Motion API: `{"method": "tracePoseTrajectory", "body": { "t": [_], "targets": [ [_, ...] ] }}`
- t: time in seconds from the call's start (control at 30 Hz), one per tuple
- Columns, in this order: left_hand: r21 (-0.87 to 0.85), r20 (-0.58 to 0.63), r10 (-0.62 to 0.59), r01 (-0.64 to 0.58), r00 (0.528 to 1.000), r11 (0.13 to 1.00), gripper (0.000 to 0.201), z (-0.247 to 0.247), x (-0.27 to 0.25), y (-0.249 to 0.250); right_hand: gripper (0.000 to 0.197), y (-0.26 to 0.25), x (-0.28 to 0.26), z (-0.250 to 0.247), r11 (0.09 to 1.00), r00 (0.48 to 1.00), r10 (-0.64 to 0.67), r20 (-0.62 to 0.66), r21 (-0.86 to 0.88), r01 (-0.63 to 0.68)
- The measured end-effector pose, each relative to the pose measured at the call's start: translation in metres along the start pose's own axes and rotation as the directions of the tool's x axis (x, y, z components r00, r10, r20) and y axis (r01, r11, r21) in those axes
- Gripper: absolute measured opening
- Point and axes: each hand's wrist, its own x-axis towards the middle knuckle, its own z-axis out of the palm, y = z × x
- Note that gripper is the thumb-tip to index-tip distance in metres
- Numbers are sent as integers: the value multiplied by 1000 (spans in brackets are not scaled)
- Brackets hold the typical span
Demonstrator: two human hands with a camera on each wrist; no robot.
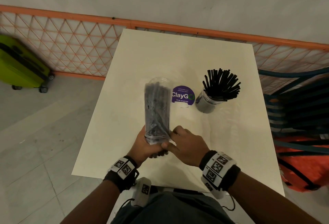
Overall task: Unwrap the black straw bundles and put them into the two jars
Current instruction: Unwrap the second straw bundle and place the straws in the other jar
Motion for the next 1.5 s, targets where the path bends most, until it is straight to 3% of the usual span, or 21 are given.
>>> {"method": "tracePoseTrajectory", "body": {
  "t": [0.13, 0.23, 0.3, 0.37, 0.43, 0.47, 0.53, 0.6, 0.7, 0.83, 0.9, 0.93, 1.0, 1.07, 1.13, 1.17, 1.2, 1.27, 1.3, 1.37, 1.5],
  "targets": [
    [-161, 63, 42, -32, 997, 986, 19, -2, -4, 14, 96, -8, -4, -34, 992, 997, -76, -5, -99, 75],
    [-233, 44, 30, -19, 999, 972, 14, -6, -3, 23, 85, -11, -7, -61, 965, 972, -150, -182, -239, 105],
    [-256, 18, 2, 3, 1000, 967, 23, -15, -2, 22, 66, -10, -10, -79, 936, 889, -263, -375, -323, 141],
    [-229, 55, -8, 20, 998, 973, 33, -24, -3, 26, 60, -14, -9, -93, 823, 768, -455, -450, -543, 169],
    [-154, 165, 5, 21, 986, 988, 39, -30, -6, 37, 55, -25, -4, -103, 634, 685, -647, -335, -735, 240],
    [-118, 221, 13, 14, 975, 993, 41, -31, -8, 45, 56, -30, 0, -105, 548, 672, -702, -237, -782, 296],
    [-33, 329, -10, 22, 944, 999, 47, -34, -14, 61, 59, -34, 12, -105, 386, 665, -746, -26, -831, 401],
    [57, 403, -51, 31, 914, 998, 46, -39, -17, 73, 55, -34, 22, -100, 262, 614, -783, 101, -842, 472],
    [161, 429, -98, 31, 898, 987, 41, -48, -21, 88, 40, -34, 35, -88, 299, 532, -845, 53, -779, 551],
    [262, 353, -123, 29, 927, 965, 55, -57, -21, 125, 31, -39, 52, -92, 476, 434, -867, -244, -662, 579],
    [269, 253, -129, 58, 959, 961, 74, -61, -17, 149, 26, -41, 65, -101, 564, 425, -824, -375, -610, 557],
    [249, 217, -166, 110, 962, 962, 79, -64, -14, 161, 24, -42, 72, -105, 622, 447, -782, -433, -569, 537],
    [209, 182, -247, 208, 952, 956, 83, -71, -5, 186, 34, -44, 84, -113, 765, 555, -644, -527, -437, 472],
    [213, 164, -191, 154, 968, 965, 90, -79, 8, 207, 40, -51, 90, -121, 885, 667, -448, -595, -191, 424],
    [272, 128, -107, 69, 986, 960, 100, -82, 23, 222, 47, -56, 94, -131, 912, 755, -211, -621, 154, 381],
    [316, 103, -58, 23, 993, 948, 103, -80, 31, 227, 49, -57, 98, -134, 895, 768, -93, -634, 285, 344],
    [352, 79, -24, -5, 997, 936, 102, -76, 38, 232, 52, -57, 101, -136, 858, 730, 30, -683, 392, 331],
    [371, 18, -12, 4, 1000, 929, 99, -67, 55, 234, 53, -53, 113, -137, 703, 642, 287, -711, 612, 363],
    [359, -12, -2, 7, 1000, 933, 96, -63, 63, 233, 50, -52, 118, -138, 609, 649, 368, -666, 700, 373],
    [312, -41, 20, -7, 999, 950, 84, -56, 76, 225, 53, -49, 128, -140, 484, 682, 423, -597, 785, 386],
    [259, -127, 56, -22, 990, 966, 52, -52, 92, 196, 69, -34, 145, -127, 357, 745, 416, -521, 847, 394]
  ]
}}
